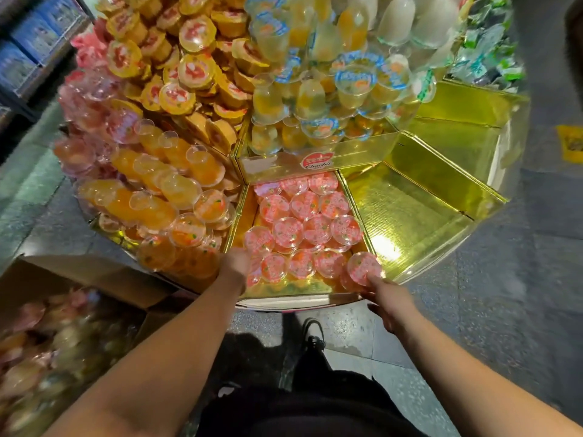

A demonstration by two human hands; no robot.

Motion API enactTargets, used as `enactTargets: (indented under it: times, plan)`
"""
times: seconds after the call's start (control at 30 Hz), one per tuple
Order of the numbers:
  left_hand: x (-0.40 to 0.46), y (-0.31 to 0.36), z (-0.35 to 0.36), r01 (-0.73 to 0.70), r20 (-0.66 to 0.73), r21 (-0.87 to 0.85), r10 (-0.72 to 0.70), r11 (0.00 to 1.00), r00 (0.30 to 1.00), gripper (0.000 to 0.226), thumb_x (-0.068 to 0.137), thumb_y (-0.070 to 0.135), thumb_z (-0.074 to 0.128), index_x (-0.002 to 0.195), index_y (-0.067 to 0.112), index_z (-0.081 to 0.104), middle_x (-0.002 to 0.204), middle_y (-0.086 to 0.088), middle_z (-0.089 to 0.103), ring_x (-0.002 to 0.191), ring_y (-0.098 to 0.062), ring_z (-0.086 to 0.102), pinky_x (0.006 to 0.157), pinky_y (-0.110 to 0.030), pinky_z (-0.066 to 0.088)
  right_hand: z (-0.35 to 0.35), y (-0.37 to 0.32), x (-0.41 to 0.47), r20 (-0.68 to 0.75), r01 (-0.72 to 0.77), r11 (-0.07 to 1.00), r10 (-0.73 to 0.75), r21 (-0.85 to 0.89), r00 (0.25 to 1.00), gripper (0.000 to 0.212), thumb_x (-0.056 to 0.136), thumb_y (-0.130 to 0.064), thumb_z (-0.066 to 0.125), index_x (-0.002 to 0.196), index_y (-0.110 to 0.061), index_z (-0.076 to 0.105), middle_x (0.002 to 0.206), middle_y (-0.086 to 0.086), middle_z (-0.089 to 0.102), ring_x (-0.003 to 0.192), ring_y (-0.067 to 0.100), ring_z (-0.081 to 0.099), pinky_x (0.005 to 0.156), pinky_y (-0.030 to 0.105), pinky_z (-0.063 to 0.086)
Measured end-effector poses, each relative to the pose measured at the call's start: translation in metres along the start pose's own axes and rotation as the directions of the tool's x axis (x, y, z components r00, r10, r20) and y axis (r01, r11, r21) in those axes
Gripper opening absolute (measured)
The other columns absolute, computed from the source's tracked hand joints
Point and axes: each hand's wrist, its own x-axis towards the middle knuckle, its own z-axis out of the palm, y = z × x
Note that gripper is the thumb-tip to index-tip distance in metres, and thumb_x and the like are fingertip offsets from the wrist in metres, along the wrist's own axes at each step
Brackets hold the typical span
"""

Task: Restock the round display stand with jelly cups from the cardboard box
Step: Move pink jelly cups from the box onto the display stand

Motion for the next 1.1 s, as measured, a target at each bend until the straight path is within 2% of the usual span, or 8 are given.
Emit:
enactTargets:
  times: [0.03,0.13,0.23,0.4,0.53,0.67,0.9,1.1]
  plan:
    - [-0.006,0.003,0.004,0.106,-0.001,-0.041,-0.106,0.994,0.994,0.024,0.102,0.011,0.048,0.123,0.002,0.052,0.105,-0.007,0.063,0.104,-0.027,0.065,0.084,-0.035,0.052,0.002,0.0,0.001,-0.029,0.018,0.998,-0.019,-0.054,0.999,0.04,0.099,-0.038,0.055,0.123,-0.006,0.057,0.108,0.01,0.069,0.095,0.023,0.067,0.07,0.034,0.051]
    - [0.002,0.004,0.006,0.054,-0.062,-0.06,-0.058,0.997,0.996,0.014,0.103,0.012,0.048,0.114,0.006,0.053,0.11,-0.008,0.066,0.096,-0.022,0.066,0.089,-0.034,0.054,0.006,-0.006,-0.003,-0.071,0.093,0.941,-0.122,-0.324,0.99,0.048,0.099,-0.048,0.052,0.114,-0.004,0.062,0.098,0.011,0.067,0.082,0.026,0.065,0.064,0.032,0.047]
    - [0.011,0.001,0.003,0.06,-0.005,-0.053,-0.061,0.997,0.998,0.013,0.103,0.013,0.046,0.109,0.002,0.05,0.108,-0.012,0.067,0.098,-0.026,0.066,0.09,-0.036,0.053,0.003,-0.009,-0.002,-0.088,0.12,0.87,-0.183,-0.478,0.979,0.054,0.101,-0.047,0.047,0.122,0.0,0.063,0.113,0.02,0.067,0.102,0.033,0.062,0.074,0.031,0.043]
    - [0.008,0.0,0.001,0.033,0.024,-0.074,-0.032,0.997,0.999,0.007,0.103,0.014,0.047,0.105,0.007,0.047,0.105,-0.012,0.062,0.1,-0.03,0.061,0.092,-0.041,0.05,-0.008,-0.007,0.001,-0.095,0.078,0.91,-0.127,-0.408,0.987,0.047,0.097,-0.046,0.056,0.106,-0.001,0.066,0.08,0.01,0.065,0.069,0.022,0.056,0.062,0.031,0.042]
    - [0.007,-0.003,-0.002,0.051,-0.013,-0.016,-0.052,0.999,0.999,0.011,0.102,0.022,0.052,0.106,0.012,0.051,0.107,-0.006,0.067,0.096,-0.025,0.068,0.091,-0.044,0.055,-0.018,-0.002,-0.003,-0.116,0.04,0.921,-0.092,-0.388,0.989,0.045,0.093,-0.05,0.06,0.097,-0.005,0.064,0.078,0.011,0.065,0.059,0.019,0.051,0.053,0.027,0.037]
    - [0.004,-0.002,-0.004,0.082,0.002,-0.052,-0.082,0.995,0.997,0.02,0.101,0.026,0.053,0.114,0.012,0.055,0.108,-0.002,0.068,0.098,-0.023,0.069,0.094,-0.046,0.053,-0.018,0.002,-0.004,-0.107,0.026,0.941,-0.067,-0.339,0.992,0.047,0.09,-0.054,0.063,0.09,-0.008,0.065,0.09,0.012,0.069,0.071,0.021,0.061,0.053,0.028,0.038]
    - [-0.01,-0.002,-0.011,0.084,0.103,-0.082,-0.076,0.993,0.992,0.014,0.102,0.026,0.052,0.089,0.021,0.057,0.097,-0.001,0.064,0.106,-0.025,0.063,0.101,-0.049,0.047,-0.016,0.003,-0.009,-0.088,0.002,0.935,-0.036,-0.353,0.996,0.054,0.088,-0.063,0.059,0.092,-0.009,0.064,0.09,0.009,0.066,0.074,0.021,0.06,0.052,0.027,0.038]
    - [-0.02,-0.002,-0.03,0.088,0.157,-0.076,-0.076,0.993,0.985,0.016,0.1,0.026,0.055,0.109,0.013,0.056,0.104,-0.004,0.062,0.103,-0.024,0.063,0.094,-0.046,0.053,-0.021,0.01,-0.018,-0.208,-0.01,0.931,-0.071,-0.365,0.976,0.059,0.087,-0.066,0.056,0.093,-0.007,0.054,0.081,0.011,0.056,0.071,0.024,0.051,0.05,0.025,0.032]
